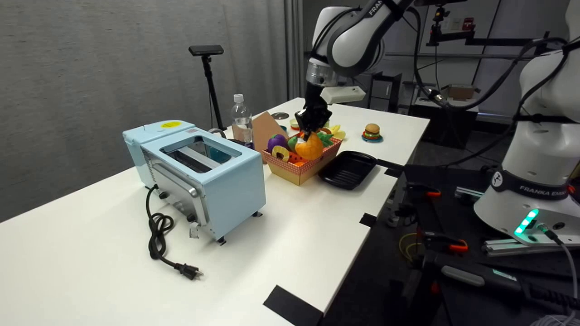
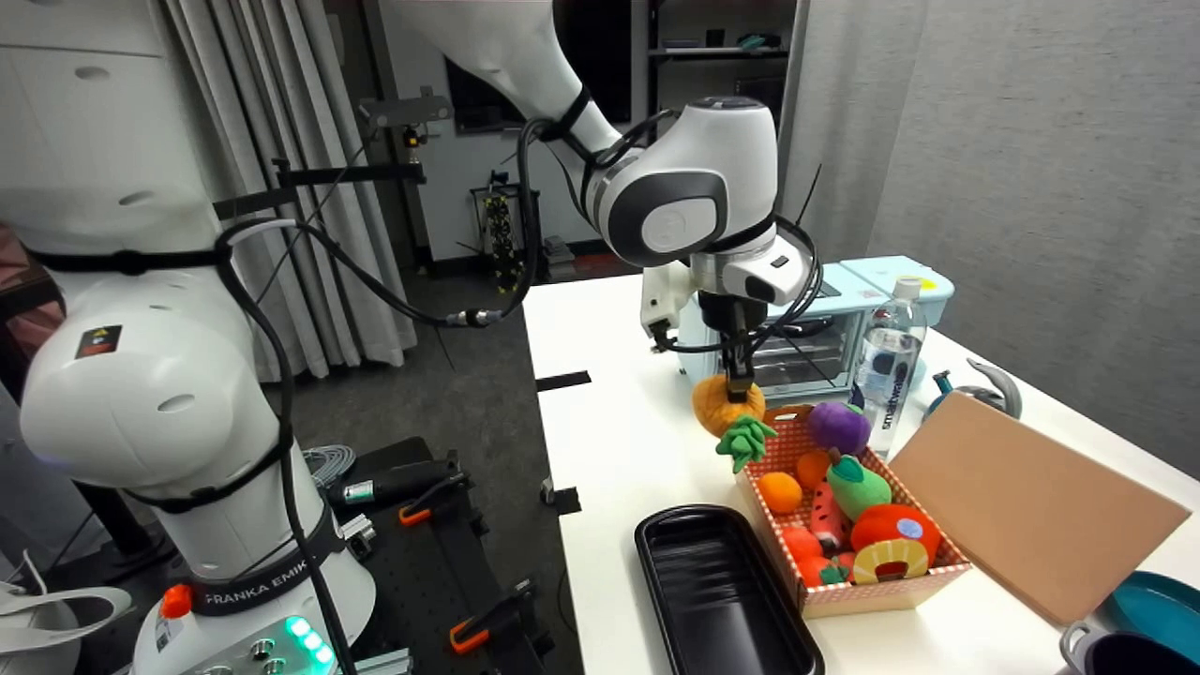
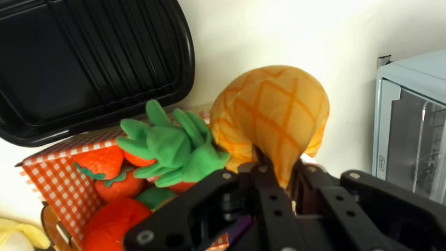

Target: Take the pineapple and purple plush toys out of the box and put them on the counter

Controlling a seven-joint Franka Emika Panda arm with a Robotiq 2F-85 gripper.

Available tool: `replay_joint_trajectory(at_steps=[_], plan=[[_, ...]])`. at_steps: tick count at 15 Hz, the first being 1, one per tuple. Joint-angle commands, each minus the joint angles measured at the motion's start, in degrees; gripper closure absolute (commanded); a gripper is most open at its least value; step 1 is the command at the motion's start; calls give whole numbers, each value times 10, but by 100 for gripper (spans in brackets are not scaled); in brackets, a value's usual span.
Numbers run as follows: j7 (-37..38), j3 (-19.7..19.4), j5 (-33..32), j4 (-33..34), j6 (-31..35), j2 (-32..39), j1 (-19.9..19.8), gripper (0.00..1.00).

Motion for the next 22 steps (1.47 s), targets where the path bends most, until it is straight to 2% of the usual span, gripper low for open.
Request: replay_joint_trajectory(at_steps=[1,6,11,12,13,15,22], plan=[[9,3,39,-65,43,-63,-15,97],[-2,6,118,-152,89,-139,-21,97],[25,17,104,-238,127,-210,-39,97],[29,17,102,-191,113,-174,-43,97],[30,20,103,-200,116,-181,-45,97],[36,29,87,-195,98,-179,-54,61],[27,57,67,-196,92,-155,-49,8]])
